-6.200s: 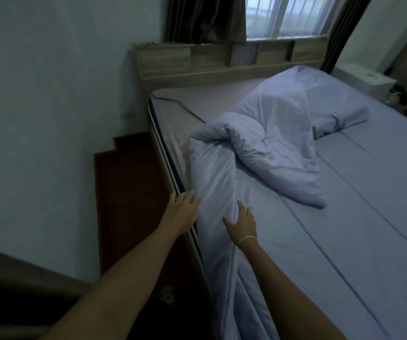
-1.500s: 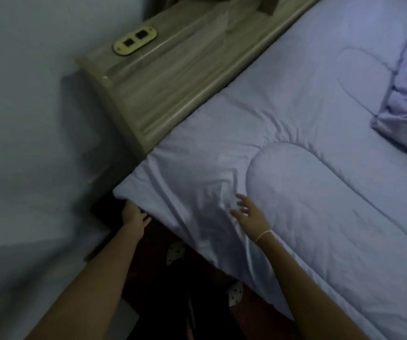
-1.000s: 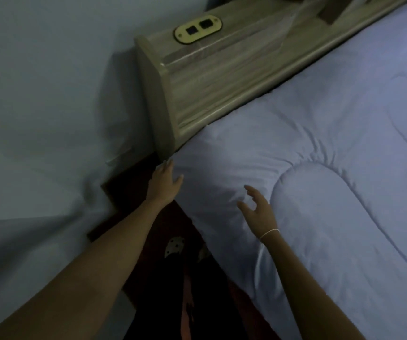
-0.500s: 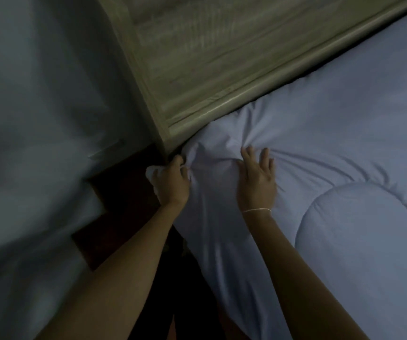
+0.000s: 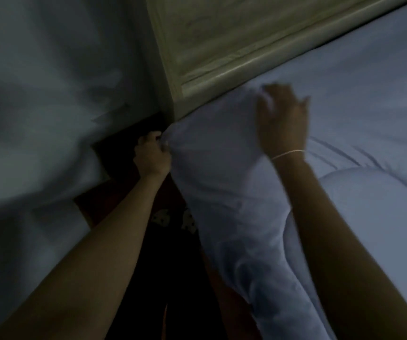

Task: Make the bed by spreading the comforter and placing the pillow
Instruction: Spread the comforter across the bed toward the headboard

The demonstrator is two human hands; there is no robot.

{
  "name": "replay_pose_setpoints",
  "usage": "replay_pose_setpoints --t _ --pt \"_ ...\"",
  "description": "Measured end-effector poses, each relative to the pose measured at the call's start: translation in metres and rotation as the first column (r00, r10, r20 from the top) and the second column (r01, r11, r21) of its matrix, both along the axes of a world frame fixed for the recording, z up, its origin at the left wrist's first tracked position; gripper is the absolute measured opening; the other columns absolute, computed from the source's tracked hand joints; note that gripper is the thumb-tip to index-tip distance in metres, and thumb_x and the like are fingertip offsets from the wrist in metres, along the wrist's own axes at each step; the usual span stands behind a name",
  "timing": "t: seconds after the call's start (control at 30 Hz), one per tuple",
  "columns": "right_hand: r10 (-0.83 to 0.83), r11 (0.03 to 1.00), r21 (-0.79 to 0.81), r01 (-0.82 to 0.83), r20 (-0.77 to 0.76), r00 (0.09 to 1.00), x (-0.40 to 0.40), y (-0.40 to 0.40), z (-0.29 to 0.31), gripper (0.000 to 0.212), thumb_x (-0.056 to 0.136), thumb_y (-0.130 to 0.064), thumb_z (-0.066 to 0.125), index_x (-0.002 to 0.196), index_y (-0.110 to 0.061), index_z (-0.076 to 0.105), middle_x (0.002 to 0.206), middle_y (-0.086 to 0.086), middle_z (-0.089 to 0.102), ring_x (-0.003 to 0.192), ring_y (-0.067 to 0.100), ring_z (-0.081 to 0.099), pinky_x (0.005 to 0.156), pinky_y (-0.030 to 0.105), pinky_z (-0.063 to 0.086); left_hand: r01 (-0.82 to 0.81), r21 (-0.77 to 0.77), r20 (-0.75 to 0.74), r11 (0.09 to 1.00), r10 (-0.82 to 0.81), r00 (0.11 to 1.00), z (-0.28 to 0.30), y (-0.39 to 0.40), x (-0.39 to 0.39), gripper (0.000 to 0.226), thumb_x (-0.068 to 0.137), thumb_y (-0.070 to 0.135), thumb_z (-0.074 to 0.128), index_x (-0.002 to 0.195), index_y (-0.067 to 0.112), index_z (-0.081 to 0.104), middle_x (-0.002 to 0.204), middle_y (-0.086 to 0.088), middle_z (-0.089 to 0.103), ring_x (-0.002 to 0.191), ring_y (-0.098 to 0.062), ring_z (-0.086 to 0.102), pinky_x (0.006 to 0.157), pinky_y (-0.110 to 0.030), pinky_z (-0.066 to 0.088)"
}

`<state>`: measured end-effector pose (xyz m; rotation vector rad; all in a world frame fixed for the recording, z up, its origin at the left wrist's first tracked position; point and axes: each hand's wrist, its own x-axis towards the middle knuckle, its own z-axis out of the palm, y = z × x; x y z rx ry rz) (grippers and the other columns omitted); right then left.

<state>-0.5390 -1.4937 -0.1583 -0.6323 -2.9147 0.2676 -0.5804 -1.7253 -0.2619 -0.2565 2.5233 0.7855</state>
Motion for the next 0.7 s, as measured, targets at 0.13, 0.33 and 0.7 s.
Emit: replay_pose_setpoints --t 0.13,0.33,0.7 --pt "-0.174 0.981 -0.043 0.192 0.265 0.949 0.050 0.038 -0.015 0.059 0.096 -0.051 0.022 0.149 -0.026 0.020 0.159 0.007 0.015 0.146 0.028 0.009 0.116 0.058 0.004 -0.210 0.028 0.173 0.977 0.202 0.964 -0.007 0.000 0.018 0.045 0.096 0.037 0.043 0.134 0.014 0.045 0.137 -0.015 0.045 0.123 -0.033 0.047 0.099 -0.047 0.043" --pt "-0.199 0.979 0.011 0.202 0.251 0.947 0.051 0.032 -0.034 0.060 0.097 -0.052 0.012 0.150 -0.027 0.005 0.160 0.006 0.004 0.147 0.026 0.001 0.118 0.053 0.000 -0.672 0.264 0.574 0.691 0.448 0.686 0.009 0.038 0.031 0.039 0.096 0.045 0.039 0.102 0.013 0.059 0.101 -0.003 0.061 0.096 -0.025 0.059 0.089 -0.036 0.050" --pt "0.163 0.985 -0.093 -0.143 0.254 0.953 0.096 0.028 -0.012 0.064 0.097 -0.052 0.027 0.151 -0.020 0.011 0.159 0.013 0.007 0.147 0.031 0.004 0.117 0.049 0.002 -0.452 0.051 0.313 0.890 0.416 0.854 -0.015 0.031 -0.010 0.038 0.101 0.023 0.039 0.132 0.003 0.047 0.137 -0.007 0.051 0.125 -0.020 0.049 0.090 -0.017 0.038"
